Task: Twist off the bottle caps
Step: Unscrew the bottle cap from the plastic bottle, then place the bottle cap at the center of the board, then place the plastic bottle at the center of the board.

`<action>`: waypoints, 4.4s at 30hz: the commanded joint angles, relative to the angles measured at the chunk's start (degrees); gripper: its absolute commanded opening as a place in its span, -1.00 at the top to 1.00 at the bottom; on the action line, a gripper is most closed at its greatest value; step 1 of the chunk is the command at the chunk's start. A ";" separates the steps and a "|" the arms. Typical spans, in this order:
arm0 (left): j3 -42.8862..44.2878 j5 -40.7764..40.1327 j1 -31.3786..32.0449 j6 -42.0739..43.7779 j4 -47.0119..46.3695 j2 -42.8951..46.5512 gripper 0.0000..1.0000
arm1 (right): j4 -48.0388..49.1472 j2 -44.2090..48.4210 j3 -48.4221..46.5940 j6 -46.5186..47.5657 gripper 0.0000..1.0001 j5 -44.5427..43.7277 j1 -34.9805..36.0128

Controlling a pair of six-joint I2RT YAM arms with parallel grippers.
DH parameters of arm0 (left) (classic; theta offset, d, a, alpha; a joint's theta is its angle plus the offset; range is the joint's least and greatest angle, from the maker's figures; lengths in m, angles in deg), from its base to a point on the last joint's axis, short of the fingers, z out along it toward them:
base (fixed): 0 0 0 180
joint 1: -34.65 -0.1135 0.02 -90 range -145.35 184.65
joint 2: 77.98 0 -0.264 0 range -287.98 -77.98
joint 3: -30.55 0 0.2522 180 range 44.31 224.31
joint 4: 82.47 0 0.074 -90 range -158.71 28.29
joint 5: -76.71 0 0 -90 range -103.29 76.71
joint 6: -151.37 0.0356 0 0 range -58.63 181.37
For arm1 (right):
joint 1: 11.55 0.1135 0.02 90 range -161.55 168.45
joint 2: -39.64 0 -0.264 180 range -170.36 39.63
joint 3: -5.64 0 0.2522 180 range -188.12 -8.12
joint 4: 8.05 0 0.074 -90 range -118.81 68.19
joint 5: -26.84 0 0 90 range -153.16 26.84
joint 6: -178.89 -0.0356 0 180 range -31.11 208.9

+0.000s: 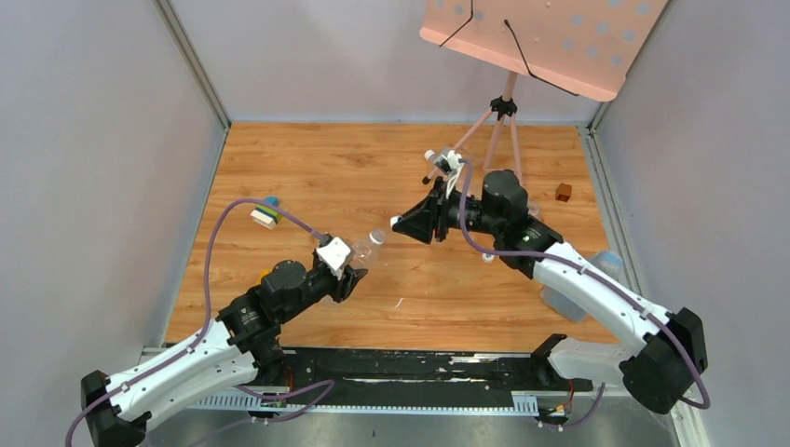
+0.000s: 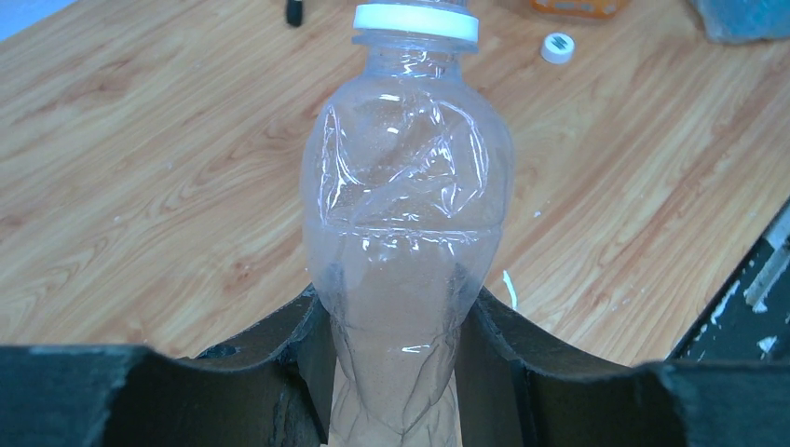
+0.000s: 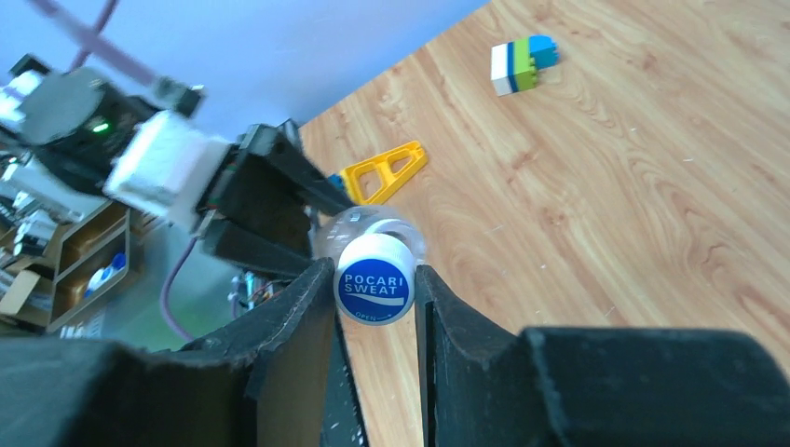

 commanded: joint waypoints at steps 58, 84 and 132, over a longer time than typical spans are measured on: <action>3.14 -24.33 -0.05 -8.50 9.44 25.69 0.66 | -19.18 -64.97 -55.97 -1.81 -0.18 -19.33 6.74; 0.50 -11.13 -0.04 -2.24 -15.40 3.34 0.46 | -0.43 -9.68 -13.56 -11.91 -0.39 -0.11 0.40; 1.07 -38.59 -0.05 -17.22 7.34 6.67 -1.00 | 1.90 -41.36 -39.06 8.84 1.00 -32.34 9.83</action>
